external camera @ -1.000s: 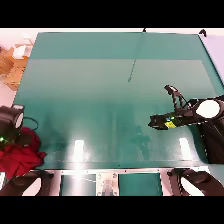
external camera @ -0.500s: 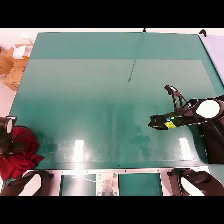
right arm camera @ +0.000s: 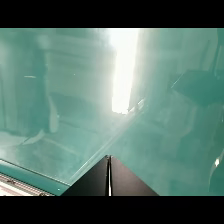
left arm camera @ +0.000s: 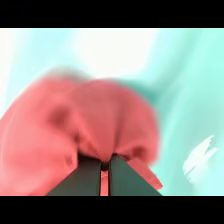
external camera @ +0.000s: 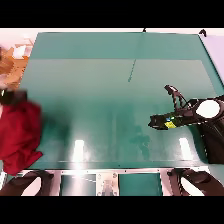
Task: Fold the shirts.
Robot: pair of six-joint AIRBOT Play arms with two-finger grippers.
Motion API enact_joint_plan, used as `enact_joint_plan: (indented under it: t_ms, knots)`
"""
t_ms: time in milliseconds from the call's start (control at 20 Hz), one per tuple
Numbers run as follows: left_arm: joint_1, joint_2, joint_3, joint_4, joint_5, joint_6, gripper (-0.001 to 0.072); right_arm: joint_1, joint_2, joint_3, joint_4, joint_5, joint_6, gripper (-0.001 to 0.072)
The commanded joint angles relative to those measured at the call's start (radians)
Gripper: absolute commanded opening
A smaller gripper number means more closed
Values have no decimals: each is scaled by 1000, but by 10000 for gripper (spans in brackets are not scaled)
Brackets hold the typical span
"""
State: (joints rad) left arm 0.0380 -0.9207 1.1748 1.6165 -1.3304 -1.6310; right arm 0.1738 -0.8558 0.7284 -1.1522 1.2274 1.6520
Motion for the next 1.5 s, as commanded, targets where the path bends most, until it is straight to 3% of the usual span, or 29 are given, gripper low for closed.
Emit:
enact_joint_plan:
  t_ms: [0, 200, 350, 600, 650, 700, 750, 850, 950, 1150, 1250, 1450]
  knots:
    - [-295, -4, 263, -255, 169, -44, 17, 0, 1, -1, 0, 0, 0, 20]
    - [-583, -113, 294, -335, 377, -55, 17, 0, 1, -1, 0, 0, 0, 20]
    - [-734, -300, 294, -420, 489, -16, 18, 0, 1, -1, 0, 0, 0, 20]
    - [-814, -578, 294, -850, 608, 251, 20, 0, 1, -1, 0, 0, 0, 20]
    - [-806, -591, 294, -863, 600, 272, 60, 0, 1, -1, 0, 0, 0, 20]
    - [-785, -589, 296, -856, 581, 278, 377, 0, 1, -1, 0, 0, 0, 20]
    - [-744, -583, 313, -856, 520, 277, 603, 0, 1, -1, 0, 0, 0, 20]
    - [-618, -552, 365, -818, 323, 264, 607, 0, 1, -1, 0, 0, 0, 20]
    - [-447, -499, 407, -710, 121, 185, 607, 0, 1, -1, 0, 0, 0, 20]
    - [-142, -407, 399, -445, -127, 136, 607, 0, 1, -1, 0, 0, 0, 20]
    - [-40, -402, 350, -406, -143, 139, 607, 0, 1, -1, 0, 0, 0, 20]
    - [28, -423, 127, -409, 53, 187, 607, 0, 0, -1, -2, -63, 0, 20]
